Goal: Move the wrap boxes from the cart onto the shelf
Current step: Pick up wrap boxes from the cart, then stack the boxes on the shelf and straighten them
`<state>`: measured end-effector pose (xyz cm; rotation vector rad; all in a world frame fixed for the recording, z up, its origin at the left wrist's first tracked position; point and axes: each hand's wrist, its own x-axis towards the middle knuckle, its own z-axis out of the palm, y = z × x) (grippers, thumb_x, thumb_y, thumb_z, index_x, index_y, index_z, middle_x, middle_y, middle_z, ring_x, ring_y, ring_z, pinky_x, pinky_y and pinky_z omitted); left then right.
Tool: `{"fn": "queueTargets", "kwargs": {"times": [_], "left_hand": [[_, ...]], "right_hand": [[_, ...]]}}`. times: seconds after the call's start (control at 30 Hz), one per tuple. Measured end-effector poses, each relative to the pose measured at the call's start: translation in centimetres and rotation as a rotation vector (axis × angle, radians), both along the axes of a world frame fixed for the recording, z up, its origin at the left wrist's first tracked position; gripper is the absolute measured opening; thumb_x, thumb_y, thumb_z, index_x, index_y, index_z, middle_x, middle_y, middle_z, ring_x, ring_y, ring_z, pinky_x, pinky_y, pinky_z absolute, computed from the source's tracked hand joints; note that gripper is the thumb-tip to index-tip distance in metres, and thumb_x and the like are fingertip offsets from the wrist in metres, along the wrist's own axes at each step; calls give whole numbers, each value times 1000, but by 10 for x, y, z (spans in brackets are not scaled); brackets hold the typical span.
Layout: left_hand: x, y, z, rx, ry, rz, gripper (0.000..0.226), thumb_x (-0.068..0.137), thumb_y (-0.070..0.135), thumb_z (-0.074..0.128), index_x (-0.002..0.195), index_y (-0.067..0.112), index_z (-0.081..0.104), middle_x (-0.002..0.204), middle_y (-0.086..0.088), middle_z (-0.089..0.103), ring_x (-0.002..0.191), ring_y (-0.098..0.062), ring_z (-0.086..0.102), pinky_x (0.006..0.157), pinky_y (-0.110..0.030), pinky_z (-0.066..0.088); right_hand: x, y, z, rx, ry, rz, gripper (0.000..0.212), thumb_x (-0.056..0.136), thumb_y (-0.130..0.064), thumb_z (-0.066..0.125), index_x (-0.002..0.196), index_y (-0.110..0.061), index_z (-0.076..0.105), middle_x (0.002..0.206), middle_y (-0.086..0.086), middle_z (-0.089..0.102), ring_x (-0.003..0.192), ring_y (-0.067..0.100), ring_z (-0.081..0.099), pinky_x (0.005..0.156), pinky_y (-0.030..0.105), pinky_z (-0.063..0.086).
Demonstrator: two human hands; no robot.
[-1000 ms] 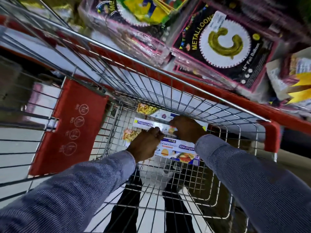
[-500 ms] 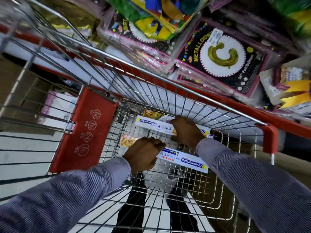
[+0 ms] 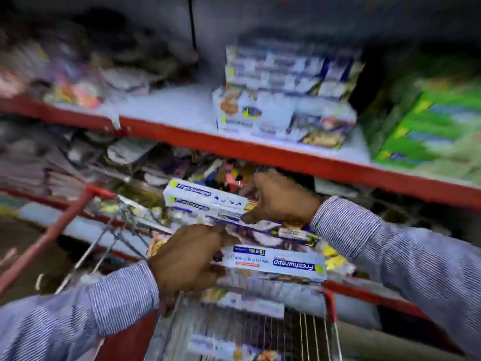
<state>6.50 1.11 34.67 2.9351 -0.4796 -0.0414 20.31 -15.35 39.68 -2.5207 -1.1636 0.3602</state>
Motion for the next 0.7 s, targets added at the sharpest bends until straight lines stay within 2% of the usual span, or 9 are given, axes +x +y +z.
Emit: {"fn": "queueTargets", "kwargs": {"times": [0.13, 0.2, 0.27, 0.37, 0.47, 0.5, 0.57, 0.63, 0.7], "left_hand": [[33, -2, 88, -3, -174, -41, 71, 66, 45, 69, 133, 50, 44, 126, 11, 69, 114, -16, 62, 81, -28, 56], [48, -3, 121, 3, -210, -21, 64, 69, 50, 67, 131, 45, 49, 124, 9, 70, 113, -19, 64, 84, -33, 56], [62, -4, 144, -24, -215, -16, 59, 71, 51, 65, 129, 42, 54, 122, 9, 71, 110, -17, 64, 86, -32, 55], [85, -7, 171, -42, -240, -8, 57, 74, 46, 71, 128, 46, 53, 126, 14, 69, 113, -15, 63, 91, -30, 53], [109, -11, 183, -52, -188, -1, 58, 74, 38, 75, 129, 42, 56, 126, 11, 69, 113, -18, 63, 91, -32, 54], [116, -12, 186, -59, -179, -5, 57, 75, 36, 75, 129, 40, 58, 126, 10, 70, 114, -19, 63, 92, -33, 55], [129, -13, 192, -69, -169, -5, 56, 78, 33, 75, 132, 33, 59, 131, 7, 67, 119, -19, 61, 97, -31, 52], [140, -15, 193, -61, -158, -10, 57, 82, 31, 74, 136, 27, 57, 139, 6, 61, 125, -17, 57, 100, -27, 46], [148, -15, 191, -64, -156, -5, 59, 82, 31, 75, 137, 27, 56, 142, 6, 59, 126, -16, 55, 101, -27, 44]], "right_hand": [[16, -10, 101, 68, -162, -33, 37, 67, -32, 84, 100, -16, 78, 92, 7, 79, 78, 20, 70, 67, 32, 55], [25, -18, 140, 89, -209, -63, 33, 68, -32, 83, 96, -16, 78, 87, 5, 79, 74, 17, 72, 71, 36, 59], [36, -24, 168, 114, -227, -89, 27, 69, -29, 81, 93, -16, 78, 79, 4, 79, 70, 16, 72, 70, 37, 59], [60, -33, 199, 150, -255, -139, 24, 72, -24, 80, 95, -16, 78, 81, 4, 80, 74, 15, 74, 69, 30, 57], [89, -36, 206, 153, -243, -191, 24, 74, -21, 79, 98, -19, 78, 85, 3, 80, 72, 13, 73, 54, 14, 47], [100, -35, 203, 139, -240, -202, 23, 76, -21, 78, 99, -19, 77, 86, 3, 80, 70, 13, 72, 53, 14, 46], [123, -31, 196, 83, -264, -219, 28, 79, -22, 76, 105, -14, 74, 100, 8, 78, 80, 18, 70, 64, 21, 49], [146, -25, 186, 21, -282, -235, 43, 82, -24, 74, 120, -4, 66, 122, 13, 70, 106, 26, 66, 86, 31, 52], [166, -18, 173, 4, -278, -232, 50, 83, -23, 74, 126, 0, 60, 131, 16, 63, 117, 30, 60, 95, 32, 48]]}}
